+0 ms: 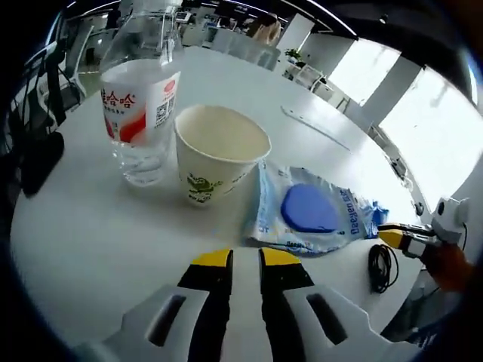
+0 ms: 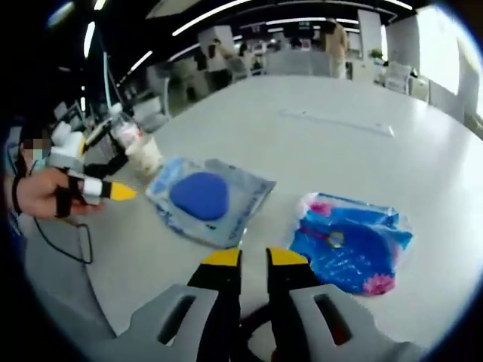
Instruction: Arrange the tabletop items into an orderly group along one side of the table until the central work area is clear of visible clutter.
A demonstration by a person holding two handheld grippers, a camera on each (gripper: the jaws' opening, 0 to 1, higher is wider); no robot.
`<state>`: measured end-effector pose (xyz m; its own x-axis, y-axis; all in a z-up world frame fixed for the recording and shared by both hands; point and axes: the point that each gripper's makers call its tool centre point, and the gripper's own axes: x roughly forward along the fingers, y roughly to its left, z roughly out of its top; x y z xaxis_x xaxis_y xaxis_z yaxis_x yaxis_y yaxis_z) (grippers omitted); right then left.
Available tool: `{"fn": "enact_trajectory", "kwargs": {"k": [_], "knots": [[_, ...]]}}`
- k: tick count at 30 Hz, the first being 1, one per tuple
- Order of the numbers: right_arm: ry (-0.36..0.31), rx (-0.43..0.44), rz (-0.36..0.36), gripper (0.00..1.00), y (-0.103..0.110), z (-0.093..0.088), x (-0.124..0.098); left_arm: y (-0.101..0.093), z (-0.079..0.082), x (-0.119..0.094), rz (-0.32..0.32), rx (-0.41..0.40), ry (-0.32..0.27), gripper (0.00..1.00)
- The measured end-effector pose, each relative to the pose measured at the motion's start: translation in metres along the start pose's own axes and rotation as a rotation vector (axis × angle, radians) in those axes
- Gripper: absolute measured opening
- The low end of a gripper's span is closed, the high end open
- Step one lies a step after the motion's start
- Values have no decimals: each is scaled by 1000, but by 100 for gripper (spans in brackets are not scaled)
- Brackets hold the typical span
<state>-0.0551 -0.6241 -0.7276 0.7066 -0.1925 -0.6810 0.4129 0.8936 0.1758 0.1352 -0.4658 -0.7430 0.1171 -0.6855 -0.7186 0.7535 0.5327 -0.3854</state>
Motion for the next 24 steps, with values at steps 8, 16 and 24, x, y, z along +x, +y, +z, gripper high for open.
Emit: {"fn": "enact_trajectory", "kwargs": {"k": [8,16,24], "knots": [[-17,45,-72,9,-24,-12,-23,6,-8,-11,0,27,-3,11],[-26,126,-159,9,-61,-27,-46,7,-14,-19,-8,51,-9,12],[-4,183,-181,16,-68,-52,-58,4,-18,-28,-14,157,-14,13]]}}
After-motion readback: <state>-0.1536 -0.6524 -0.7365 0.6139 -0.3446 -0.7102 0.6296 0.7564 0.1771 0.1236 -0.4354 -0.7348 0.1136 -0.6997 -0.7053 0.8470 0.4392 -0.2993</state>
